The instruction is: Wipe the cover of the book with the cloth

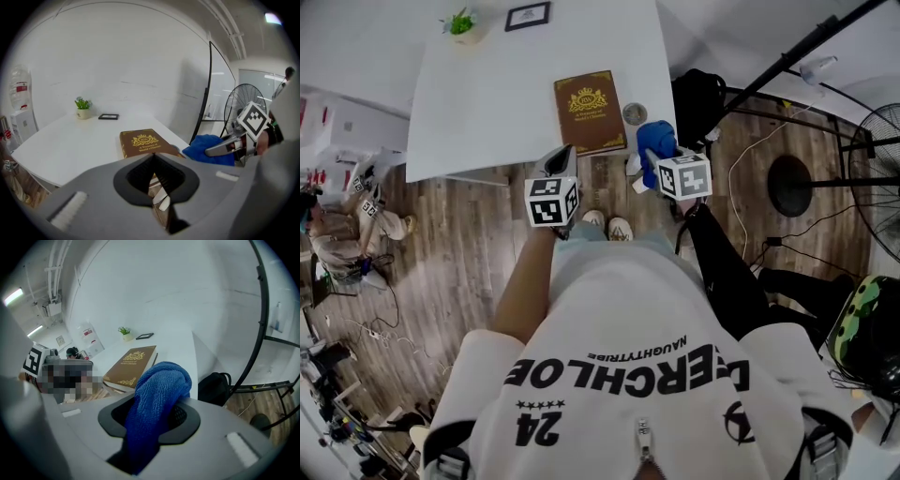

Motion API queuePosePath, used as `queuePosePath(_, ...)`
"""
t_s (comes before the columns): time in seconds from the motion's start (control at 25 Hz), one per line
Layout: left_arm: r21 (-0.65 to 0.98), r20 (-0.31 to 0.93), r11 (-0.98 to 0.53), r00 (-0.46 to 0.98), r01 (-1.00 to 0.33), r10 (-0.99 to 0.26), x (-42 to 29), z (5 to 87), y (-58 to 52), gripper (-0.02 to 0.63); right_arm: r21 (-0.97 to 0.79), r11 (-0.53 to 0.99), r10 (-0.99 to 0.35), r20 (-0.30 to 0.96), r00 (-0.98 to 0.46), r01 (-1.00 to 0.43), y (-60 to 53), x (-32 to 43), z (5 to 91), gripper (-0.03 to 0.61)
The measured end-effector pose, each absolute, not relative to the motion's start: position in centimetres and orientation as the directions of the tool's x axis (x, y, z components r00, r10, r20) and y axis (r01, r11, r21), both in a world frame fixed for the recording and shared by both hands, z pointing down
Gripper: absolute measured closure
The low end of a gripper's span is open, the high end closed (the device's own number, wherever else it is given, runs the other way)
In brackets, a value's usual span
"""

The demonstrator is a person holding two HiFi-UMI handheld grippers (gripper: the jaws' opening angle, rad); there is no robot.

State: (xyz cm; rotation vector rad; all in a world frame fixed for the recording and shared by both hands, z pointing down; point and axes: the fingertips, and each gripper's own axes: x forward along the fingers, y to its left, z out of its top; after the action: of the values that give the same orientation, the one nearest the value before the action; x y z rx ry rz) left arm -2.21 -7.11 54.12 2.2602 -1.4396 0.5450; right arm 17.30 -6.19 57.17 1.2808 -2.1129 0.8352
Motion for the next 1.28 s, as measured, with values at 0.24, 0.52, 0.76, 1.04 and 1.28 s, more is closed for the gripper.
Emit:
queuePosePath(0.24, 0.113, 0.507, -0.365, 0.369, -0.924, -0.779, -3.2, 53.3, -7.9, 0.555, -0.221, 0.391, -0.624, 0.65, -0.434, -0.894, -6.8, 17.1, 55.5, 0.471)
queuePosePath(0.52, 0.082, 0.415, -0.307, 0.313, -0.948, -0.854, -6.0, 47.5, -10.3, 0.555, -0.118, 0.442, -0.772, 0.455, -0.444, -0.889, -10.0, 17.4, 47.5, 0.476)
queuePosePath(0.76, 0.031, 0.3, -0.316, 0.311, -0.948, -0.902, -6.6, 40.7, -11.7, 0.555, -0.073, 0.43, -0.866, 0.249, -0.435, -0.9, -12.0, 18.3, 38.3, 0.476)
queuePosePath(1.04, -0.008, 0.142, -0.341, 0.336, -0.94, -0.931, -5.8, 32.4, -12.2, 0.555, 0.002, 0.417, -0.904, 0.103, -0.415, -0.909, -12.6, 19.1, 31.2, 0.474)
queuePosePath(1.28, -0.021, 0.058, -0.364, 0.362, -0.931, -0.93, -4.4, 28.1, -12.0, 0.555, 0.005, 0.406, -0.913, 0.033, -0.406, -0.914, -12.1, 20.4, 28.8, 0.474)
